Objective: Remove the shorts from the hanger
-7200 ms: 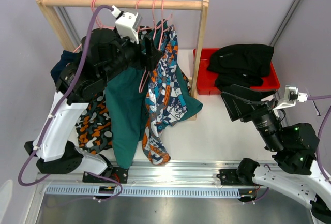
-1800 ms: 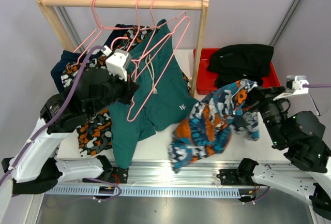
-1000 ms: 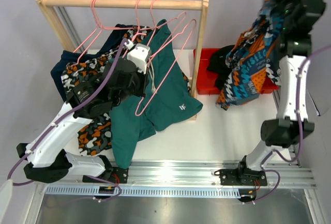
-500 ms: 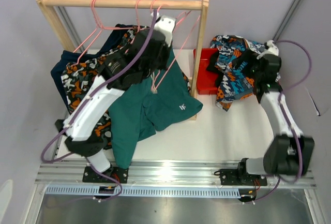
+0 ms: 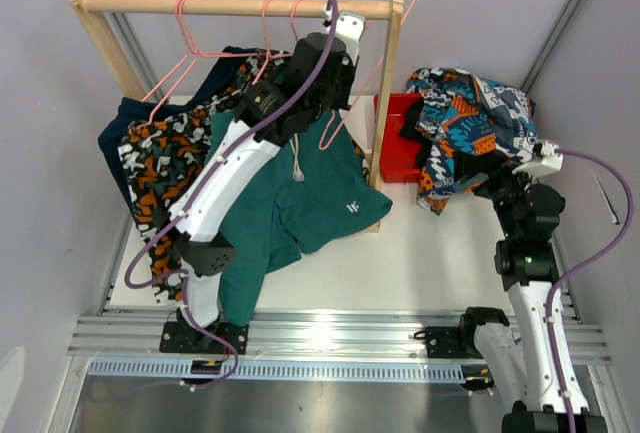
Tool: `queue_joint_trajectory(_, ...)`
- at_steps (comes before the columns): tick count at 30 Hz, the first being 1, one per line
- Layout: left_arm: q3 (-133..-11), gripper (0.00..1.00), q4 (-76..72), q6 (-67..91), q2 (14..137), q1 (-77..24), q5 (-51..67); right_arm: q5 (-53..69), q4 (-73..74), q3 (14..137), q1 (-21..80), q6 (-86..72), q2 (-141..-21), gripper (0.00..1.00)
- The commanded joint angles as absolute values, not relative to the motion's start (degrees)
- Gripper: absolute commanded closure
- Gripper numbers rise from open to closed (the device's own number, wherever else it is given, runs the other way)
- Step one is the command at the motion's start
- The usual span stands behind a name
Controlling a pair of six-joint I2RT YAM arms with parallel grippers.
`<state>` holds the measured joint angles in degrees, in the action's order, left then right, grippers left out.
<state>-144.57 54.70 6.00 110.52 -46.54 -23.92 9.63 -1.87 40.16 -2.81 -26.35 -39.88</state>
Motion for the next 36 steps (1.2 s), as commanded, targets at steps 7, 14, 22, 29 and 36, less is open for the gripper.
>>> queue_joint_trajectory(7, -140.02, 0.95, 53.17, 9.23, 109.61, -44.65, -17.84, 10.02, 4.65, 35.78, -2.46, -28.74, -29.8, 0.0)
queue_joint_trajectory(14, -133.33, 0.32, 54.4, 8.88, 100.3, -46.14, -14.68, 10.99, 7.11, 37.35, -2.37, -29.97, -28.56, 0.0)
queue_joint_trajectory(22, -111.38, 0.07, 46.33, 12.13, 71.87, -46.49, -8.09, 12.13, 13.44, 41.22, -2.29, -29.8, -25.32, 0.0)
queue_joint_trajectory(29, -107.48, 0.04, 48.42, 9.85, 62.75, -46.06, -15.72, 13.09, 17.57, 41.04, -2.29, -31.72, -20.83, 0.0)
queue_joint_trajectory(36, -110.99, 0.01, 47.72, 6.95, 65.65, -40.8, -17.32, 12.39, 23.36, 42.89, -2.29, -31.12, -16.79, 0.0)
